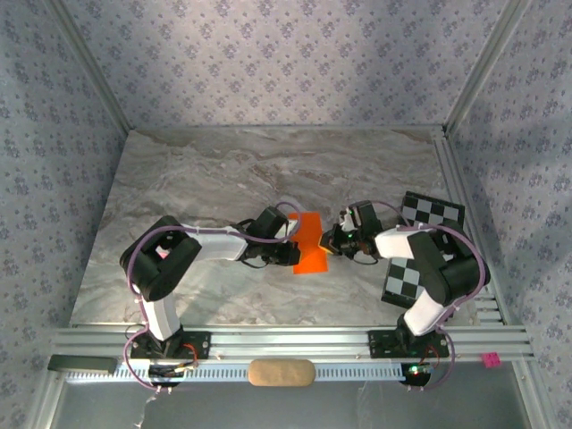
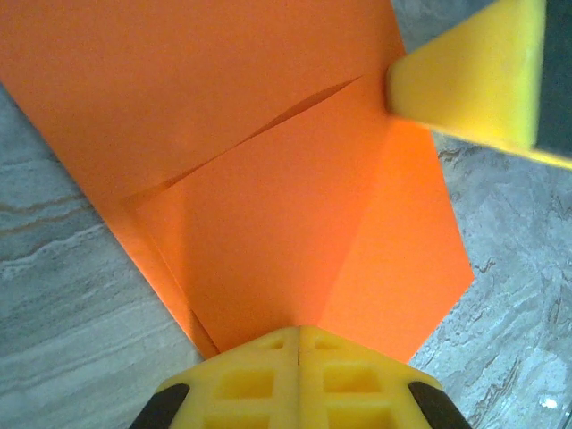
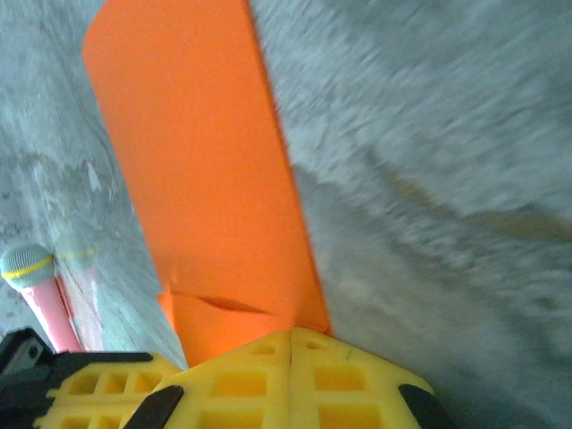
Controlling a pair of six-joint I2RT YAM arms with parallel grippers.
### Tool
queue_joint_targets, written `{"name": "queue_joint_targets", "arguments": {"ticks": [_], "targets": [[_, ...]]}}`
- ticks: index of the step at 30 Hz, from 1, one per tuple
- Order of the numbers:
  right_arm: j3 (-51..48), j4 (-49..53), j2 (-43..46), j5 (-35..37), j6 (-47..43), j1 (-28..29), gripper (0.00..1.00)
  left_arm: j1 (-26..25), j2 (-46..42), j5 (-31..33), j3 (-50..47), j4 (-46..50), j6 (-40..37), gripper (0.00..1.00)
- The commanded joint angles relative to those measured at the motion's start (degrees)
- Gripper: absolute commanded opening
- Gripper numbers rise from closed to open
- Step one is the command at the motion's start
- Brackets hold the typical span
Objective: Fold a paper plane with a square sheet of paper (pick it up from the middle)
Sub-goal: Fold the triangle a second time at the center of the table.
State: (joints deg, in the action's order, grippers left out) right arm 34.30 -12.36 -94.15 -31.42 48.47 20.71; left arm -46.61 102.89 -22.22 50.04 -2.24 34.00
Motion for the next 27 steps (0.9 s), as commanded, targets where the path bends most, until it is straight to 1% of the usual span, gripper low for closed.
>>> {"name": "queue_joint_targets", "arguments": {"ticks": [1,3,6,8,10,12,15,17,22,25,27], "targets": [[-0.5,0.2,1.9,2.3,1.1,-1.7,0.00,-0.2,1.2,3.8,-2.5,6.4,-1.4,0.00],[-0.3,0.1,4.5,2.1,0.6,-0.4,0.00,-0.2,1.0,3.8,-2.6,6.3,-1.3,0.00],[1.4,4.3,6.9,3.9,-2.0,2.9,0.00,-0.2,0.7,3.9,-2.6,6.4,-1.5,0.00],[2.3,5.3,5.7,2.9,-1.4,4.0,0.00,-0.2,0.8,3.9,-2.4,6.7,-1.4,0.00],[1.9,3.5,3.8,2.1,0.3,4.5,0.00,-0.2,0.7,3.8,-2.1,6.8,-1.5,0.00],[1.8,3.4,1.9,3.6,0.4,4.9,0.00,-0.2,0.5,3.8,-2.1,7.1,-1.5,0.00],[0.8,1.5,-0.5,3.8,1.7,3.4,0.00,-0.2,0.3,3.9,-2.3,7.2,-1.6,0.00],[0.1,1.1,-0.5,4.2,2.3,2.2,0.00,-0.2,0.1,3.9,-2.3,7.7,-1.8,0.00],[0.2,5.3,1.6,6.4,-0.3,-0.8,0.00,-0.2,-0.4,4.2,-2.5,7.9,-1.9,0.00],[1.5,9.9,3.2,8.0,-2.5,-1.3,0.00,-0.2,-0.5,3.9,-2.5,7.5,-1.7,0.00],[0.6,9.8,5.4,8.5,-2.5,-1.2,0.00,-0.1,-1.2,3.4,-2.3,7.1,-1.2,0.00]]}}
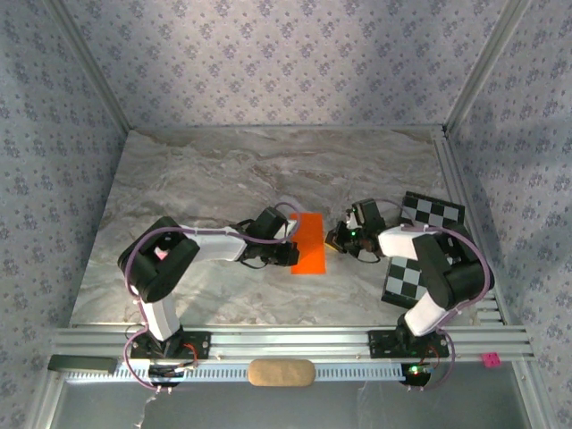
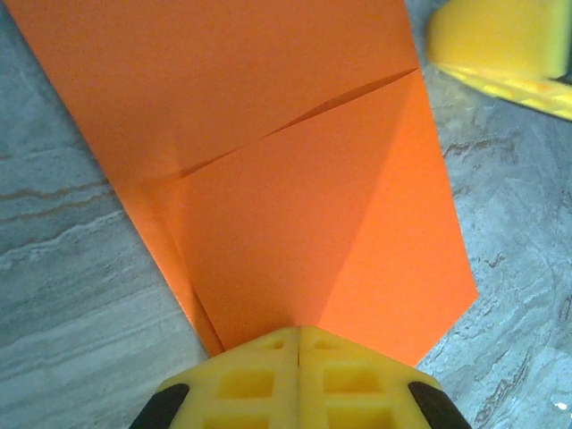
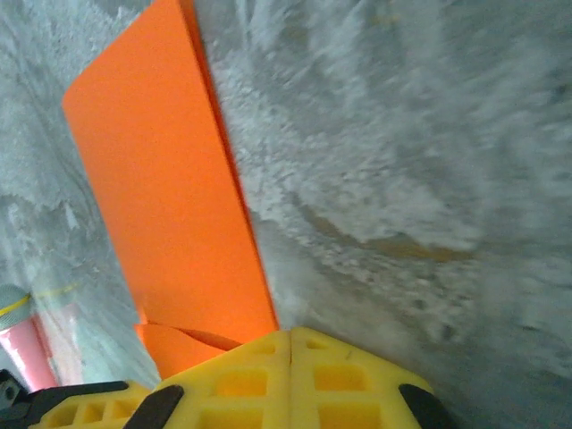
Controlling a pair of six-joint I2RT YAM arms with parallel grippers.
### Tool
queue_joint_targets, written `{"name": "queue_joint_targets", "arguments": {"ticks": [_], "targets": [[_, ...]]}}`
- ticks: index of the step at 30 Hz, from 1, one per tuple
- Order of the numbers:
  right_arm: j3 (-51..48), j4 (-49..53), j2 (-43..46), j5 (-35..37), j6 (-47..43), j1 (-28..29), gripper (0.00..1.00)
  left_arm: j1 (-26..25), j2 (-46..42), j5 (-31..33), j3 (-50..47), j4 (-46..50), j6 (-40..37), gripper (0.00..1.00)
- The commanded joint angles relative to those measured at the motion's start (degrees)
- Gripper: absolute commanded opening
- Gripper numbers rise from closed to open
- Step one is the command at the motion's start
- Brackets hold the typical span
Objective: Fold a paper plane with a square sheet of paper (pick it up from the middle)
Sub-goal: Fold the triangle a second time at the center of the table, then turn over the paper at the center of the table.
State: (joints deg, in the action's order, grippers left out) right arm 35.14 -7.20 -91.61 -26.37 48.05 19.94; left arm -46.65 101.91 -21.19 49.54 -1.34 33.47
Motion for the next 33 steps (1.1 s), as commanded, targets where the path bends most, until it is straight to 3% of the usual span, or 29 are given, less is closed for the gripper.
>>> {"name": "queue_joint_targets", "arguments": {"ticks": [1,3,10,17,33], "targets": [[-0.7,4.3,4.1,3.3,-1.9,-0.2,0.00,-0.1,-0.9,2.1,-1.5,5.7,-0.2,0.00],[-1.7,5.4,7.5,3.6,-2.0,0.8,0.01,-0.2,-2.7,1.8,-0.4,4.7,1.3,0.00],[-2.9,15.8,15.7,7.4,-2.7,7.8,0.11,0.0,-6.7,3.4,6.7,7.7,0.4,0.16],[-5.9,19.2,22.5,7.8,3.8,11.8,0.31,0.6,0.1,3.5,14.1,15.3,-3.9,0.08],[-1.4,20.8,15.2,8.9,7.3,16.5,0.25,1.4,4.9,4.4,11.7,15.5,-5.0,0.02]]}}
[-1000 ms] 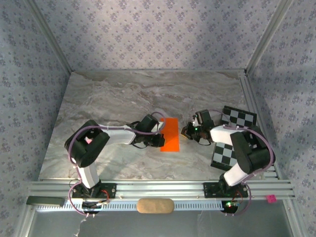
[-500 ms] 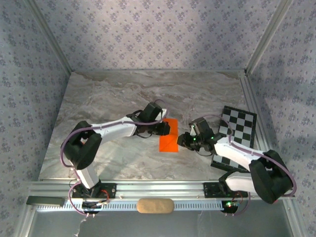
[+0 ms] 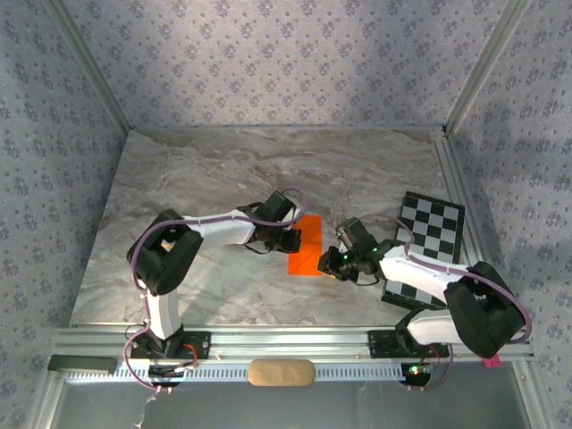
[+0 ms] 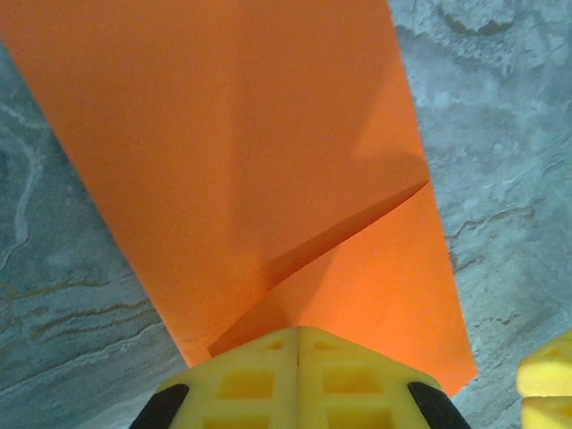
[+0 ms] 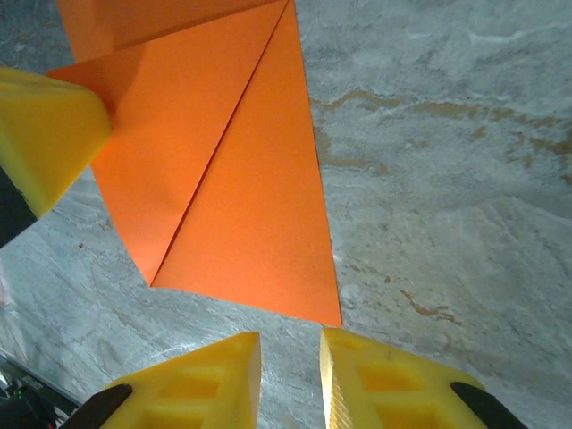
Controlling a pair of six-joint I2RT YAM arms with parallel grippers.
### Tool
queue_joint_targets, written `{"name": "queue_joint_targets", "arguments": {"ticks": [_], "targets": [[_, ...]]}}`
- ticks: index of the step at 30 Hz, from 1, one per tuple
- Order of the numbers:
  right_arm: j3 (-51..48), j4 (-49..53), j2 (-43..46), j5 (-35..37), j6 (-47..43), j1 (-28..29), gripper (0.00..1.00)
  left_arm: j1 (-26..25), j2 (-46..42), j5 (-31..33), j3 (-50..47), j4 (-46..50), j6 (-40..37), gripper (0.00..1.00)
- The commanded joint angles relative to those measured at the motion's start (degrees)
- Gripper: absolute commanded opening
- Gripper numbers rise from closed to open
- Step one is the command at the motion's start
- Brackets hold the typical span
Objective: Fold a paper plane with a square sheet of paper (pick it up from the middle)
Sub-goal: Turn over the paper at the center of the table.
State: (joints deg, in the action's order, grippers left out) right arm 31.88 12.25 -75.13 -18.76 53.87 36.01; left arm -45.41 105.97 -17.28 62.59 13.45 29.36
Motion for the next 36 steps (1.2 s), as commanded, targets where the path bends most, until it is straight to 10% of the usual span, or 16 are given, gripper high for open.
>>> {"name": "queue_joint_targets", "arguments": {"ticks": [1,36], "targets": [[1.9,1.1,-1.7,1.4,1.5,0.5,0.25,0.1,0.8,0.6,-1.7,0.7,-0.9,0.02],[5.5,-8.7,-9.3,-0.4,3.4,-0.6,0.33,0.0,0.9,0.4,-3.5,-0.9,1.3,0.00]]}}
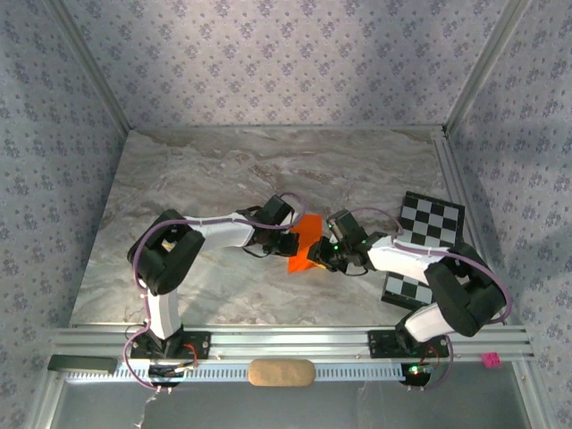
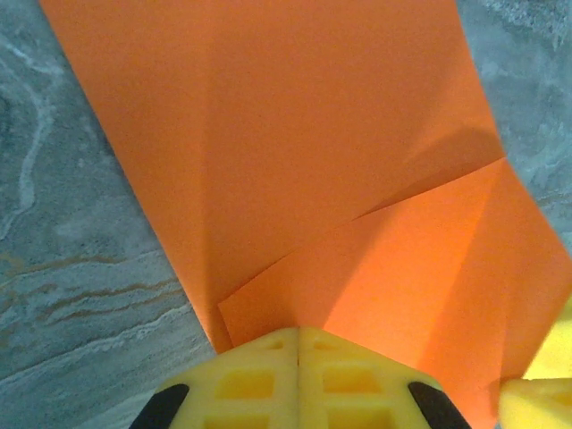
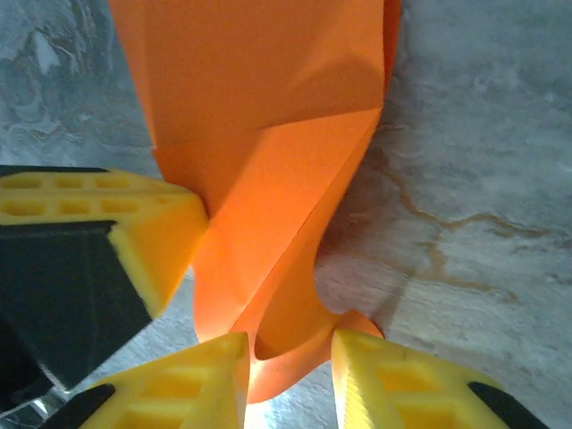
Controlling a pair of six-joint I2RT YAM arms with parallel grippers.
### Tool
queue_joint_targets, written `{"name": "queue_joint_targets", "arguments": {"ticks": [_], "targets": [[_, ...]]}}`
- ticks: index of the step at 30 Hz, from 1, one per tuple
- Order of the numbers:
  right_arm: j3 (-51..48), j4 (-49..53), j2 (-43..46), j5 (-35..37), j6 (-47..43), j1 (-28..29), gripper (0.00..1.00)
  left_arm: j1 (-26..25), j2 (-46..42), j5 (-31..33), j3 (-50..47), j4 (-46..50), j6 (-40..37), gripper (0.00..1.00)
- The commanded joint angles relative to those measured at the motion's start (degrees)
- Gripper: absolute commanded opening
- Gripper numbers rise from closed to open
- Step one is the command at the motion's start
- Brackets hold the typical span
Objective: Fold a paper plane with a square sheet of paper (pick it up from the middle)
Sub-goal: Turn over the paper at the center of the table.
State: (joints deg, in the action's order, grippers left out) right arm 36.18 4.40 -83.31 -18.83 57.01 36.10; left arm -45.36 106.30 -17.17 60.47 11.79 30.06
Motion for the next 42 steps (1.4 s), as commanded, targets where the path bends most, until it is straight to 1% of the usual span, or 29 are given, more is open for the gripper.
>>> {"name": "queue_joint_targets", "arguments": {"ticks": [1,7,12,14,17,22,26,31,36,40,42], "targets": [[1.3,-0.8,-1.4,-0.6,0.2,-1.1,0.34,0.0,0.5,0.3,-1.3,0.8,0.6,0.00],[1.0,-2.0,-2.0,-1.6,-0.4,-2.9,0.39,0.0,0.4,0.3,-1.3,0.9,0.7,0.00],[1.1,-5.2,-2.5,-3.8,-1.7,-4.4,0.40,0.0,0.7,0.3,-1.1,1.0,0.5,0.00],[1.6,-5.0,-2.7,-3.8,-2.7,-4.8,0.40,0.0,0.8,0.2,-1.0,0.9,0.6,0.00],[2.4,-5.6,-4.0,-6.2,-4.9,-6.1,0.40,0.0,0.9,0.2,-1.0,1.1,0.5,0.00],[4.5,-5.7,-5.7,-10.1,-10.9,-7.0,0.43,0.0,1.1,0.2,-1.1,1.1,0.3,0.00],[7.3,-2.3,-7.3,-11.6,-18.4,-7.2,0.44,0.0,1.0,0.2,-1.3,1.2,0.3,0.00],[8.4,-2.2,-9.7,-14.1,-22.6,-8.5,0.45,0.0,0.7,0.3,-1.6,1.1,0.3,0.00],[7.7,-4.9,-11.1,-15.7,-21.7,-10.2,0.45,0.0,0.7,0.4,-1.7,1.2,0.3,0.00],[7.2,-8.8,-12.7,-19.0,-21.5,-11.0,0.43,0.0,0.8,0.4,-1.7,1.2,0.2,0.00],[7.2,-9.4,-12.9,-18.9,-21.5,-11.2,0.43,0.0,0.8,0.4,-1.5,1.3,0.1,0.00]]}}
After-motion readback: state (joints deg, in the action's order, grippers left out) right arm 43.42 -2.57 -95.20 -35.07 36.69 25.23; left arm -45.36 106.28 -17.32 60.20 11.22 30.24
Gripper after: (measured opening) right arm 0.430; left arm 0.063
